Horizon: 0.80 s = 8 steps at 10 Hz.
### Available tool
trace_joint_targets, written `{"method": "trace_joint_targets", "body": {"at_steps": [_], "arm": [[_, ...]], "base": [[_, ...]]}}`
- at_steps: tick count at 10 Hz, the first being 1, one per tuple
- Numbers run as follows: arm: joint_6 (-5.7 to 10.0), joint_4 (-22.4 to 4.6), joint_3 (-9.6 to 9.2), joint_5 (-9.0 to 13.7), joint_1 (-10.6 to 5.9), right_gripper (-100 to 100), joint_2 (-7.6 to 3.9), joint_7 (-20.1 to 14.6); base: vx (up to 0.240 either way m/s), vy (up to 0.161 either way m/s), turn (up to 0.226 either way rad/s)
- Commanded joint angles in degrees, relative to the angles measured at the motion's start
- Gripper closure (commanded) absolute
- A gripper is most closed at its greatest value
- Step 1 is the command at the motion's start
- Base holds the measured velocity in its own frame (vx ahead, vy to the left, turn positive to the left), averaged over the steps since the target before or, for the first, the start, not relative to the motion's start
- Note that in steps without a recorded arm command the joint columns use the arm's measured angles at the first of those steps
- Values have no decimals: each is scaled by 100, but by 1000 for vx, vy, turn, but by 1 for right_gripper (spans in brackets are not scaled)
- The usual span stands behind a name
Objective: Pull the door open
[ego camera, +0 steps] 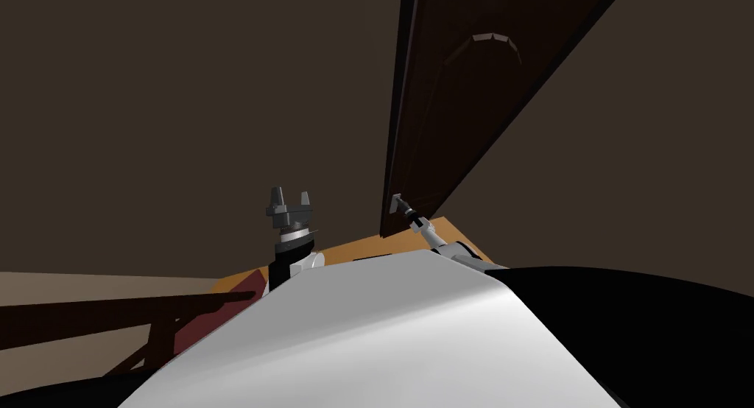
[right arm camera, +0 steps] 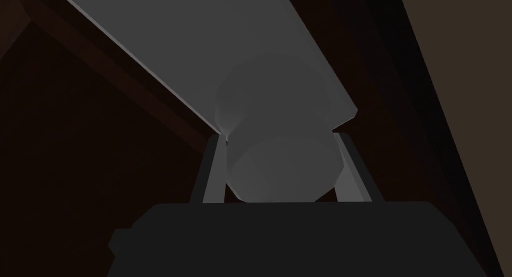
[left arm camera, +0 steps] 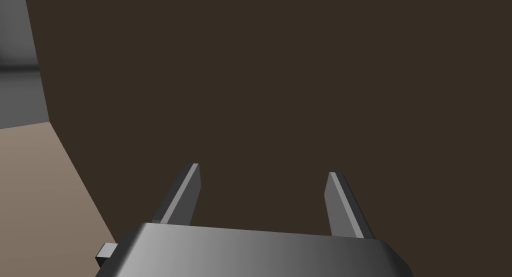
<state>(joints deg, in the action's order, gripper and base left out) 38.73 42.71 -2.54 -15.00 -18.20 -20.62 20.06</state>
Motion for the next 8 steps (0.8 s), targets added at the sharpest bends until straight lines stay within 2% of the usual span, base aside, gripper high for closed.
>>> {"method": "trace_joint_targets", "body": {"at_steps": [1, 2, 3, 6, 7, 8], "arm": [[-20, -1, 34, 217, -30, 100, -27, -286], [-42, 2, 27, 349, -33, 100, -21, -448], [-42, 2, 27, 349, -33, 100, -21, -515], [-116, 13, 6, 780, -41, 100, -4, -1060], [-116, 13, 6, 780, -41, 100, -4, -1122], [-141, 16, -2, 927, -44, 100, 1, -1325]], "base": [[-68, -74, 140], [-73, -87, 161], [-49, -54, 62], [-70, -54, 126], [-64, -55, 62], [-59, -48, 89]]}}
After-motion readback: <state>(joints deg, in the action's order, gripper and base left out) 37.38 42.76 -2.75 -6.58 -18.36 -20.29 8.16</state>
